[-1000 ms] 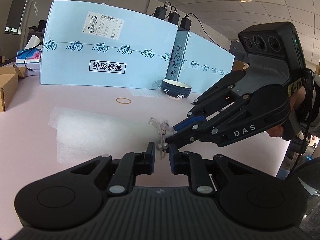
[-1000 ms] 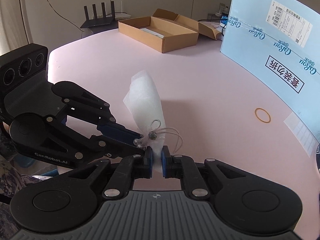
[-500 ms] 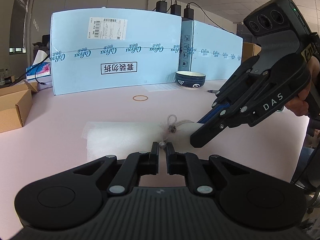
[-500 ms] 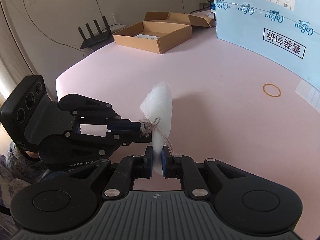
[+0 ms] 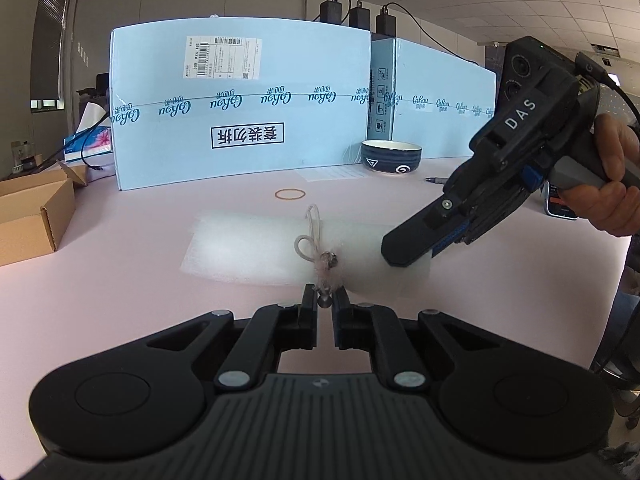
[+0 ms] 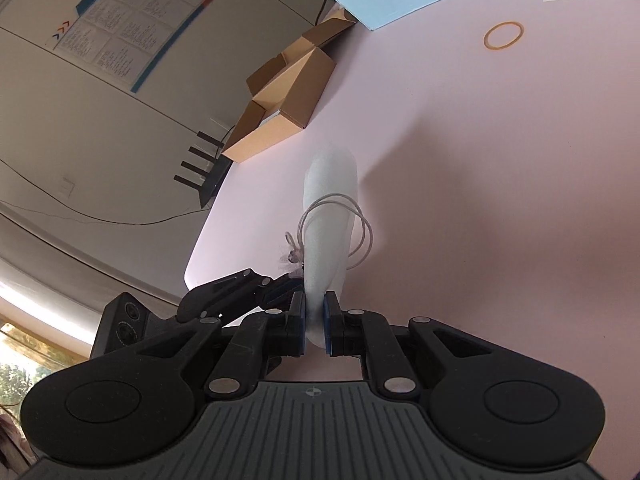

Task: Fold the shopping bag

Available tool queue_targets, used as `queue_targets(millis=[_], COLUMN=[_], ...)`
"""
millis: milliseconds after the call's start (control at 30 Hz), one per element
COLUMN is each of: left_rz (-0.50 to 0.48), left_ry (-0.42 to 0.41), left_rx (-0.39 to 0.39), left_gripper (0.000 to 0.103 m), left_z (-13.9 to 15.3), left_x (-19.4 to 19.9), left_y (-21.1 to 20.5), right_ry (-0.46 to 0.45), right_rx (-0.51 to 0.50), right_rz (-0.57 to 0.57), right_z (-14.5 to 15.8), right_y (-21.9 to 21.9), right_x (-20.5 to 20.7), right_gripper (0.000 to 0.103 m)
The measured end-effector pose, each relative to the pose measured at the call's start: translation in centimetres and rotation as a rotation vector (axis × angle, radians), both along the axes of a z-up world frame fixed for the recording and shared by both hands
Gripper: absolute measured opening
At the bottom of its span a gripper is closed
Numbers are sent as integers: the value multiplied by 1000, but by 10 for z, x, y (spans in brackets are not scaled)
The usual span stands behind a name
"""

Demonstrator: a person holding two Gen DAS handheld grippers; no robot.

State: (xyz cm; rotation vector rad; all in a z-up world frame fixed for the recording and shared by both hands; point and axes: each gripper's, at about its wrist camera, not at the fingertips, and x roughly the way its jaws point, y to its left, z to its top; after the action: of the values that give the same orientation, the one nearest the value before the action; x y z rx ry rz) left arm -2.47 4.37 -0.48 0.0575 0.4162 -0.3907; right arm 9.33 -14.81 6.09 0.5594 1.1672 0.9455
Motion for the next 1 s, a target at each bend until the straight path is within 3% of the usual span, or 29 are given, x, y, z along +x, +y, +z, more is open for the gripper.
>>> queue_targets(millis=[233,433,533,600,800,833,900,1000], left_rz=[19,-7,-25,-25,3,18,65,76], left_ry=[13,18,16,16,21,14,-14,-80], left_rx=[0,-23,-46,-62,-94,-76,2,163], left_gripper=[7,7,9,20,54,57,80,82], left_z=[-1,-1,1,2,5,7,14,34], left_x=[0,-4,-3,-2,-9,-11,-13,-12], left_y=[5,3,1,1,26,33,47,60], right_ry=[-147,-229,-277,-312,-467,-497,-590,-726], right_rx=[-120,-160,-184,-209,-269,-277,-308,-358], right_rz=[9,-1,-7,-26,-114,-123,-129,-100], right_z=[10,3,2,3,21,26,40,62], right_y=[3,5,9,7,-14,-17,-21,-16], right_x=[-1,3,5,6,-4,-8,-21,-39], right_gripper=[11,11,23,41,49,49,53,64])
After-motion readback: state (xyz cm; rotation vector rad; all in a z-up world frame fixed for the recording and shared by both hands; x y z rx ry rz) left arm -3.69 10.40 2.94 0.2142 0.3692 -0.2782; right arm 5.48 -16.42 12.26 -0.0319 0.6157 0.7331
